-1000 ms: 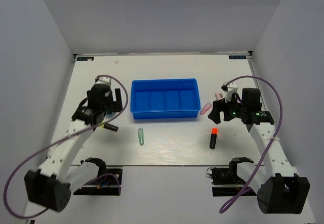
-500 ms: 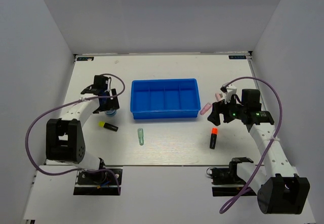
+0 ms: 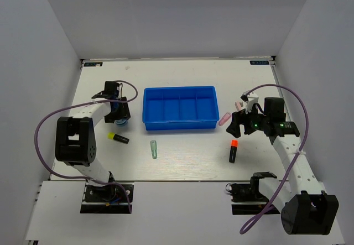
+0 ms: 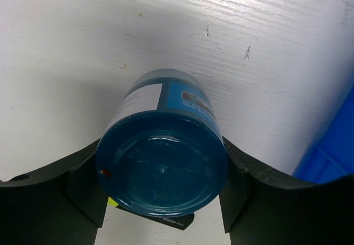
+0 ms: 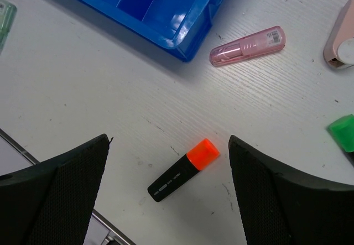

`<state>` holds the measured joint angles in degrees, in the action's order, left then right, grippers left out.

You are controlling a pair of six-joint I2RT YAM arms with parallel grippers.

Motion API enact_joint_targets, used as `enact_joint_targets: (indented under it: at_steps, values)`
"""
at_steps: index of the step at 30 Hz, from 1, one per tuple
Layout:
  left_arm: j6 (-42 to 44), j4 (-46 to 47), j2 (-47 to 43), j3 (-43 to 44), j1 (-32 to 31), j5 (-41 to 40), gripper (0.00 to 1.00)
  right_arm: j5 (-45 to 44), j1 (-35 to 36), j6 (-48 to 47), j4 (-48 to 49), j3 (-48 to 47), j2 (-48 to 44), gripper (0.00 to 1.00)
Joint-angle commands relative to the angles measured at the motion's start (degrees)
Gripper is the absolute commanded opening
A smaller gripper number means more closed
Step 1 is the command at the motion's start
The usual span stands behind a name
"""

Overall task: Sort the stationery into containers
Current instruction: Pick up the stationery from the center of the board, then place the stationery in the storage box.

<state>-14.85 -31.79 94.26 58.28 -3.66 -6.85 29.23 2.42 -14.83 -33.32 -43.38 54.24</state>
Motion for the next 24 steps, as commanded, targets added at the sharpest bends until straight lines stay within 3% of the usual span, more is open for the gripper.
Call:
enact_joint_targets:
  at_steps: [1,2,5,6,7,9,10,14,24]
  values:
    - [0.26,0.50,-2.15,2.01,0.58,1.31,0.15,1.44,0.13,-0.38,-0.43,-2.06,-1.15,0.90]
    - [0.35,0.07,-3.63,2.10,0.41,2.01,0.03,1.53,-0.21,-0.38,-0.34,-2.06,-1.24,0.90]
    - [-0.70,-0.37,-8.63,3.41,-0.55,3.95,0.00,1.79,-0.13,-0.46,-0.52,-1.98,-1.24,0.88]
    - [-1.14,-1.16,-10.48,5.59,-0.91,4.56,0.00,2.23,0.13,-0.55,-0.60,-1.98,-1.24,0.82]
    - [-1.14,-2.13,-11.37,6.75,-1.43,5.09,0.00,2.49,0.05,-0.72,-0.69,-1.98,-0.89,0.54]
    - [-0.97,-3.63,-13.66,10.34,-4.59,5.62,0.00,2.58,0.13,-0.64,-0.87,-2.06,-0.54,0.11]
    - [-0.88,-3.98,-14.18,12.28,-5.47,5.88,0.00,2.50,0.13,-0.73,-0.69,-2.06,-0.62,0.00]
    - [-0.18,-4.33,-13.32,18.34,-13.63,6.23,0.00,1.88,0.13,-0.81,-0.69,-2.06,-0.36,0.00]
    - [-0.44,-5.92,-3.03,24.07,-22.53,2.46,0.02,0.30,-0.13,-0.46,-0.60,-2.24,-0.45,0.22]
